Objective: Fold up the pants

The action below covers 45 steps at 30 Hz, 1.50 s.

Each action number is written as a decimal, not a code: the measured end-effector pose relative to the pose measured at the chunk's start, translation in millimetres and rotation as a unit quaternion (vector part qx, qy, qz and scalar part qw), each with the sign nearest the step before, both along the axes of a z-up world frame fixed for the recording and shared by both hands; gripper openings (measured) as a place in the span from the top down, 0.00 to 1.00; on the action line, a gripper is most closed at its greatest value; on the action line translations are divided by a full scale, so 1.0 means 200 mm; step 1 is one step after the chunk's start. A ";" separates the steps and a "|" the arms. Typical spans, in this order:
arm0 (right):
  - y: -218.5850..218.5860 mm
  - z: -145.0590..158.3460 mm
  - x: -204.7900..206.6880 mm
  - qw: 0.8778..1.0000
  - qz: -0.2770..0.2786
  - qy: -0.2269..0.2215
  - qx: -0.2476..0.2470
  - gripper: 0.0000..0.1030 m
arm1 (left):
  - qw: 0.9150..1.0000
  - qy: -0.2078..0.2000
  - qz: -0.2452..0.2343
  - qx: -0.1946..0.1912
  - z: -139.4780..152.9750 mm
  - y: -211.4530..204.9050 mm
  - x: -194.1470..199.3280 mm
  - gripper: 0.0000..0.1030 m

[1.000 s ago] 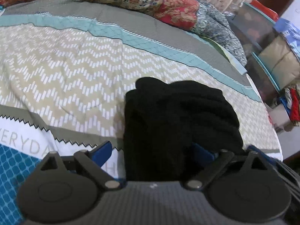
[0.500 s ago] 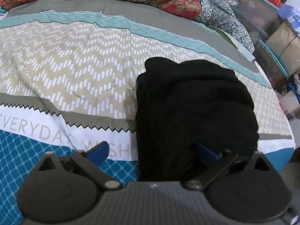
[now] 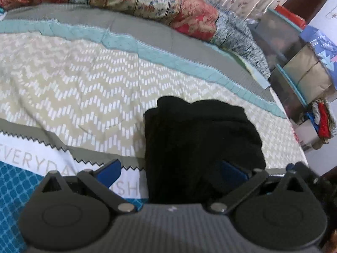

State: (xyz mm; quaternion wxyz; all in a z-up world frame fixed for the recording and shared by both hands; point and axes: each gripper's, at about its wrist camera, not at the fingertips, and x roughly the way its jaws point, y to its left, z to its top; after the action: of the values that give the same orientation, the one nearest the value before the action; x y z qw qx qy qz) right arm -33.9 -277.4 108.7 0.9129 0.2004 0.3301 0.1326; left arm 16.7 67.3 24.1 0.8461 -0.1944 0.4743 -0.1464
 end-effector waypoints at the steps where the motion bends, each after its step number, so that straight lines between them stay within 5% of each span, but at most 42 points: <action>1: -0.04 -0.03 0.01 1.000 -0.014 0.008 0.015 0.16 | 1.000 0.012 -0.004 -0.007 -0.03 -0.02 0.02 0.00; 7: -0.10 -0.24 0.10 0.992 -0.035 0.084 0.087 0.15 | 0.994 0.090 -0.023 -0.058 -0.23 -0.10 0.13 0.00; 11: -0.06 -0.37 0.19 0.985 0.007 0.133 0.111 0.14 | 0.988 0.106 -0.012 -0.112 -0.34 -0.10 0.15 0.02; 13: 0.00 -0.40 0.21 0.981 0.018 0.155 0.114 0.15 | 0.988 0.091 -0.019 -0.119 -0.32 -0.11 0.15 0.29; 14: 0.04 -0.37 0.21 0.984 0.020 0.151 0.097 0.33 | 0.989 0.087 -0.022 -0.120 -0.30 -0.11 0.15 0.39; 16: 0.08 -0.27 0.23 0.984 0.025 0.135 0.110 0.50 | 0.990 0.069 -0.023 -0.118 -0.21 -0.10 0.16 0.46; 21: 0.20 0.04 0.38 0.994 0.053 0.019 0.095 0.54 | 0.988 -0.015 -0.015 -0.152 0.08 0.02 0.32 0.47; 28: 0.34 0.07 0.89 0.993 0.065 -0.071 0.066 0.54 | 0.990 -0.129 -0.009 -0.056 0.28 0.03 0.74 0.41; 36: 0.40 -0.37 1.23 0.999 0.029 0.010 -0.017 0.55 | 0.998 -0.047 0.012 0.037 -0.12 -0.06 1.16 0.40; 38: 0.38 -0.46 1.21 0.998 0.015 0.041 -0.037 0.54 | 0.997 -0.045 0.004 0.061 -0.19 -0.11 1.16 0.31; 41: 0.32 -0.47 1.19 0.998 0.000 0.065 -0.007 0.46 | 0.993 -0.062 -0.006 0.100 -0.18 -0.19 1.11 0.22; 45: 0.30 -0.38 1.14 0.997 -0.015 0.066 -0.028 0.42 | 0.985 -0.065 0.004 0.159 -0.10 -0.24 1.04 0.18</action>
State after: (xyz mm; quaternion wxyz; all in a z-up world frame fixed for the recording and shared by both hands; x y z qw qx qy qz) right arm 193.1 -217.3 32.5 0.8963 0.1876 0.3903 0.0960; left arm 224.4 19.1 3.8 0.8959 -0.0490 0.4346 -0.0778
